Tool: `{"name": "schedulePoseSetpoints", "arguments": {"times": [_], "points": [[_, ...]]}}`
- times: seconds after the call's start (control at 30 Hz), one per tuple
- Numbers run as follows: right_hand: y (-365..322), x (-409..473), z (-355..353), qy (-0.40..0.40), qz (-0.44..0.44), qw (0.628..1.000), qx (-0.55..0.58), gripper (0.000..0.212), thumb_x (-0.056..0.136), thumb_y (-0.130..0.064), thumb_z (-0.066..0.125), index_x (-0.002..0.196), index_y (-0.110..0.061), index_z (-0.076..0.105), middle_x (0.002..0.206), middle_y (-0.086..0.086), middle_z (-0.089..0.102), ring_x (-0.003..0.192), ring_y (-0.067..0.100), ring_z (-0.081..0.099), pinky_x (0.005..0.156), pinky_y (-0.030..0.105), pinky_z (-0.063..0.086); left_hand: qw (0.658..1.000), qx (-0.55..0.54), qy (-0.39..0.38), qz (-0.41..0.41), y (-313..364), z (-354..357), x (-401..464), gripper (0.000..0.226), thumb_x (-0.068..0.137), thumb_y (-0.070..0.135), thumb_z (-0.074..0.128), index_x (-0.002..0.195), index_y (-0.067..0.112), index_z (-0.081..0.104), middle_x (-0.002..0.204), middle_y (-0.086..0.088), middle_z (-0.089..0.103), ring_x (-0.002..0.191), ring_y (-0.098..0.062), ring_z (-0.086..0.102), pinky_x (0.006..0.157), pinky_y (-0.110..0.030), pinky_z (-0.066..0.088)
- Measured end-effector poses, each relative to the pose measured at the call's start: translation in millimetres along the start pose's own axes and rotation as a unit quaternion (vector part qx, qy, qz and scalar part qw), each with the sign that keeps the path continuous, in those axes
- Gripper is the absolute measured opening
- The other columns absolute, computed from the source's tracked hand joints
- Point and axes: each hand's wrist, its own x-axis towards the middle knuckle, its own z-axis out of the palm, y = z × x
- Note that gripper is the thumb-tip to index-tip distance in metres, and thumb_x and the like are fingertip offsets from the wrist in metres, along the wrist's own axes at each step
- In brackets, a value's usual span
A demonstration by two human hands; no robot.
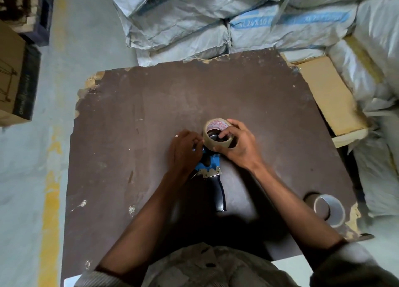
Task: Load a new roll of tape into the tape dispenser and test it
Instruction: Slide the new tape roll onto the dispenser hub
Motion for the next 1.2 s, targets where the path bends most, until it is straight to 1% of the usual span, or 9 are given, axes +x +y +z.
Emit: {"name": "schedulePoseSetpoints", "arguments": {"times": [0.2, 0.37, 0.5, 0.63, 0.77, 0.87, 0.97, 1.03, 1.2], "points": [[3.8, -6.1, -0.4, -0.004, -0.038, 0.999, -0.02, 0.063, 0.063, -0.03, 0.096, 0.118, -0.02, 0.066, 0.136, 0.002, 0.056, 0.119, 0.011, 0.054, 0.094, -0.004, 0.029, 1.0, -0.013, -0.014, -0.001, -3.6, -2.7, -5.6, 0.009, 0.079, 0.027, 0.069, 0.074, 0.02, 0.068, 0.086, -0.002, 0.065, 0.082, -0.027, 0.06, 0.076, -0.045, 0.049], [0.4, -13.6, 0.6, -0.008, -0.047, 0.999, -0.009, 0.077, 0.065, -0.032, 0.094, 0.132, -0.024, 0.056, 0.126, -0.007, 0.056, 0.113, 0.007, 0.055, 0.098, 0.017, 0.043, 1.0, 0.005, -0.015, 0.006, -15.5, 1.0, -11.6, 0.012, 0.081, 0.032, 0.068, 0.087, 0.028, 0.077, 0.09, -0.001, 0.066, 0.086, -0.029, 0.059, 0.078, -0.049, 0.048], [-1.0, -13.8, -1.1, -0.019, -0.036, 0.999, -0.014, 0.09, 0.067, -0.035, 0.094, 0.143, -0.027, 0.047, 0.133, -0.006, 0.053, 0.117, 0.001, 0.05, 0.099, 0.01, 0.036, 0.999, 0.022, -0.026, -0.002, -17.3, 2.5, -13.6, 0.009, 0.082, 0.032, 0.068, 0.087, 0.03, 0.075, 0.096, 0.003, 0.064, 0.097, -0.027, 0.056, 0.083, -0.042, 0.035], [-7.0, -8.2, 1.5, -0.052, 0.0, 0.998, -0.045, 0.116, 0.069, -0.035, 0.094, 0.161, -0.024, 0.024, 0.137, 0.001, 0.044, 0.121, 0.005, 0.045, 0.104, 0.017, 0.035, 0.999, 0.023, -0.028, 0.007, -16.3, 0.9, -12.9, 0.016, 0.078, 0.035, 0.063, 0.085, 0.028, 0.075, 0.101, 0.003, 0.063, 0.101, -0.026, 0.054, 0.083, -0.037, 0.028], [-7.8, -2.9, 4.9, -0.043, 0.003, 0.996, -0.074, 0.113, 0.065, -0.043, 0.095, 0.157, -0.016, 0.035, 0.131, 0.001, 0.042, 0.11, 0.01, 0.052, 0.095, 0.011, 0.035, 0.999, 0.011, -0.023, 0.02, -13.4, -5.4, -11.6, 0.026, 0.068, 0.042, 0.066, 0.091, 0.031, 0.07, 0.105, 0.005, 0.058, 0.102, -0.022, 0.054, 0.085, -0.038, 0.036], [-7.8, -5.1, 4.9, -0.024, -0.001, 0.998, -0.064, 0.1, 0.062, -0.038, 0.097, 0.146, -0.011, 0.05, 0.128, 0.001, 0.042, 0.106, 0.014, 0.056, 0.089, 0.005, 0.038, 0.998, -0.015, -0.042, 0.046, -16.0, -11.5, -2.4, 0.056, 0.058, 0.045, 0.07, 0.111, 0.031, 0.06, 0.118, 0.003, 0.056, 0.109, -0.026, 0.054, 0.091, -0.047, 0.044], [-7.6, -5.5, 4.9, -0.03, -0.017, 0.996, -0.086, 0.098, 0.063, -0.041, 0.095, 0.145, -0.012, 0.051, 0.125, 0.0, 0.041, 0.104, 0.014, 0.055, 0.094, 0.016, 0.046, 0.984, -0.019, -0.111, 0.14, -12.3, -13.6, 13.1, 0.095, 0.059, 0.054, 0.071, 0.142, 0.012, 0.05, 0.14, -0.009, 0.055, 0.127, -0.026, 0.048, 0.114, -0.04, 0.032], [-7.5, -4.2, 1.0, -0.057, -0.007, 0.995, -0.084, 0.1, 0.064, -0.036, 0.095, 0.147, -0.013, 0.047, 0.131, 0.003, 0.042, 0.112, 0.021, 0.055, 0.093, 0.015, 0.044, 0.973, 0.006, -0.132, 0.188, -3.2, -13.5, 22.7, 0.103, 0.06, 0.061, 0.067, 0.143, 0.003, 0.048, 0.141, -0.013, 0.057, 0.129, -0.028, 0.05, 0.113, -0.035, 0.029], [-8.6, 4.9, -17.3, -0.116, 0.011, 0.989, -0.093, 0.103, 0.068, -0.023, 0.092, 0.155, -0.013, 0.038, 0.148, 0.013, 0.046, 0.132, 0.027, 0.051, 0.109, 0.029, 0.04, 0.968, -0.005, -0.203, 0.145, 3.9, -13.8, 37.7, 0.106, 0.051, 0.059, 0.073, 0.144, 0.013, 0.051, 0.141, -0.007, 0.059, 0.132, -0.024, 0.054, 0.112, -0.046, 0.038]]}}
